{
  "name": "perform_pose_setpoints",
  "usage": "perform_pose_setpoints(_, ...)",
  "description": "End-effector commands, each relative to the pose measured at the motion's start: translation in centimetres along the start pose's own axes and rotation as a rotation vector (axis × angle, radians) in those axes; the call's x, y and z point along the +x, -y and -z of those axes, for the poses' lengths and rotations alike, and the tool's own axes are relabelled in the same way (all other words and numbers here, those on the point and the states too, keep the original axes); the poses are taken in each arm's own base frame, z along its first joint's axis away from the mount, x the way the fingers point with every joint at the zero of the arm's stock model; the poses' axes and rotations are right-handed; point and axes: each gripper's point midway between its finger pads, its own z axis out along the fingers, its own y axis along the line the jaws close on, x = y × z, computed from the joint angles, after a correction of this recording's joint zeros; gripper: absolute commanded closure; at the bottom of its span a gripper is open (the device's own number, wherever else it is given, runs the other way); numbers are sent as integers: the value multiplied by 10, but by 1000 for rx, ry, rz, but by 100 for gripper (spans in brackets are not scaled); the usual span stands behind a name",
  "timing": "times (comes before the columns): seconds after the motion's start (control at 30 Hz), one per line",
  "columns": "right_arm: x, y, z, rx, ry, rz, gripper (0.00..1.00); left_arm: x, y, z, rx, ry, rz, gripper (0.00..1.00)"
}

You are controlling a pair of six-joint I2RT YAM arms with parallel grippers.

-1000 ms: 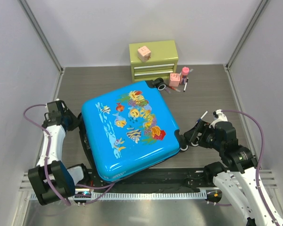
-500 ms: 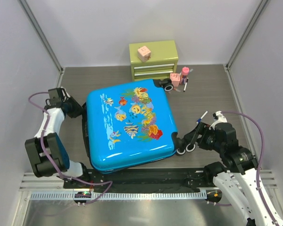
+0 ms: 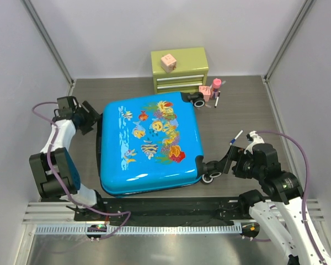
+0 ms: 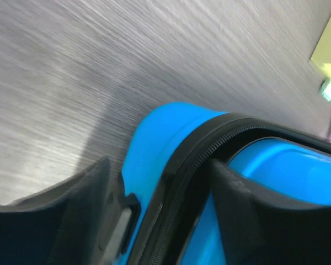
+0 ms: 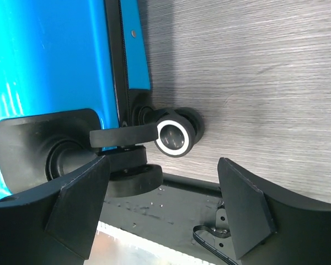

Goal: Pack the luggage
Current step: Zip the luggage at the center of the board.

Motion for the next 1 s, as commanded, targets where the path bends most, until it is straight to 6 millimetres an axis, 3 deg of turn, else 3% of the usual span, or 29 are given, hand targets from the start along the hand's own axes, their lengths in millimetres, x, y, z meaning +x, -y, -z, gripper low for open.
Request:
perform_pose_setpoints(0.0,4,-16,-2,-101,-30,36,14,-31,7,37,-22,178,-2,20)
perform_pose_setpoints(0.17,5,-27,4,-163,-41,90,16,-37,-16,57,-153,253,-30,6)
perform_pose_setpoints(0.27,4,-33,9,-204,-29,122,16,-37,-16,75,-161,292,-41,3)
perform_pose_setpoints(0.43,12,-31,4,-214,-69,141,18,-40,-33,106,-245,419,-61,0)
perform_pose_setpoints(0.53,10,-29,4,-195,-66,144,18,-37,-44,104,-280,437,-58,0)
perform_pose_setpoints(0.97,15,-28,-3,-191,-112,124,20,-35,-45,91,-202,382,20,0)
